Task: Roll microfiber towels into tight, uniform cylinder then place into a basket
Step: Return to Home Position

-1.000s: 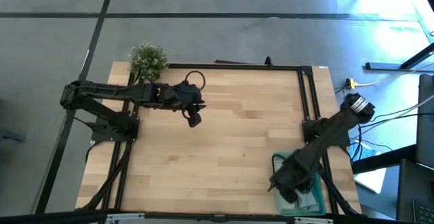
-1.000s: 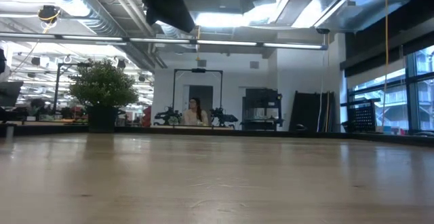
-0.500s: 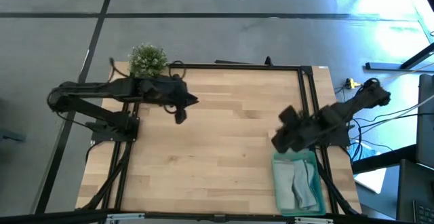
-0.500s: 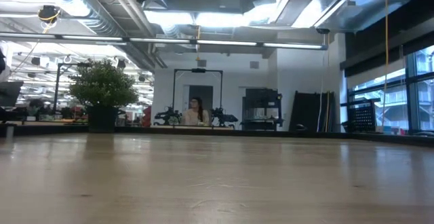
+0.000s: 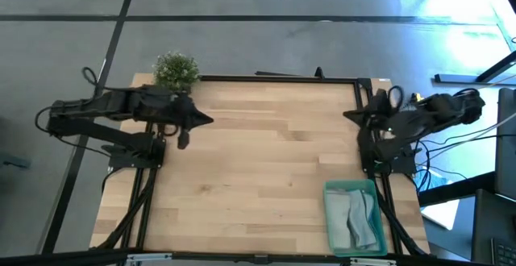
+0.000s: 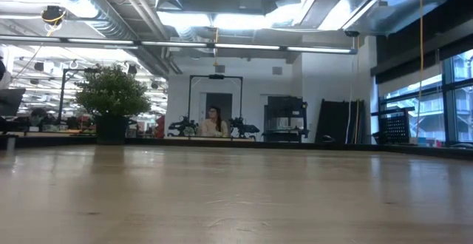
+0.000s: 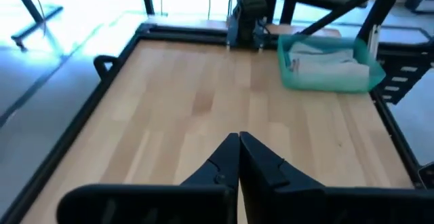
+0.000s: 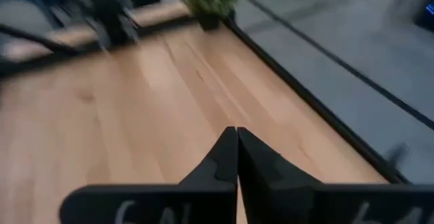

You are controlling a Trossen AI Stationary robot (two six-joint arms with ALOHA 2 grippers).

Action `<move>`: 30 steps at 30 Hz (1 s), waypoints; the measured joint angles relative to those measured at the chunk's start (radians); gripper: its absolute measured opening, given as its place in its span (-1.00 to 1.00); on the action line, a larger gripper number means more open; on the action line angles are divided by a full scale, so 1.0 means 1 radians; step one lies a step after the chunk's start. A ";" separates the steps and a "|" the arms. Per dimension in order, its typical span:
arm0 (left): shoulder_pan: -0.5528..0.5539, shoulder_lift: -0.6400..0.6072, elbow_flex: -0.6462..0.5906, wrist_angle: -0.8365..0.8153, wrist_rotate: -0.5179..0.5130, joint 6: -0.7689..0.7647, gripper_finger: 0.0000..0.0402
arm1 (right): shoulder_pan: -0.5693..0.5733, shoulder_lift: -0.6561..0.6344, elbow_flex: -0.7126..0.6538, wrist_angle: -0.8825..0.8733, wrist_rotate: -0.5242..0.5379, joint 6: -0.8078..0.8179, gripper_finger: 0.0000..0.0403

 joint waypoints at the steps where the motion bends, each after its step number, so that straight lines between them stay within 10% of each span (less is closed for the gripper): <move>1: 0.002 -0.024 -0.016 0.006 0.000 0.002 -0.99 | 0.000 -0.036 -0.028 0.049 0.002 -0.031 -0.99; 15: 0.009 -0.549 -0.538 0.467 0.056 -0.117 -0.99 | 0.000 -0.495 -0.545 0.646 -0.153 -0.358 -0.99; 30: 0.009 -0.869 -0.782 0.517 0.023 -0.130 -1.00 | -0.002 -0.829 -0.898 0.922 -0.160 -0.499 -0.99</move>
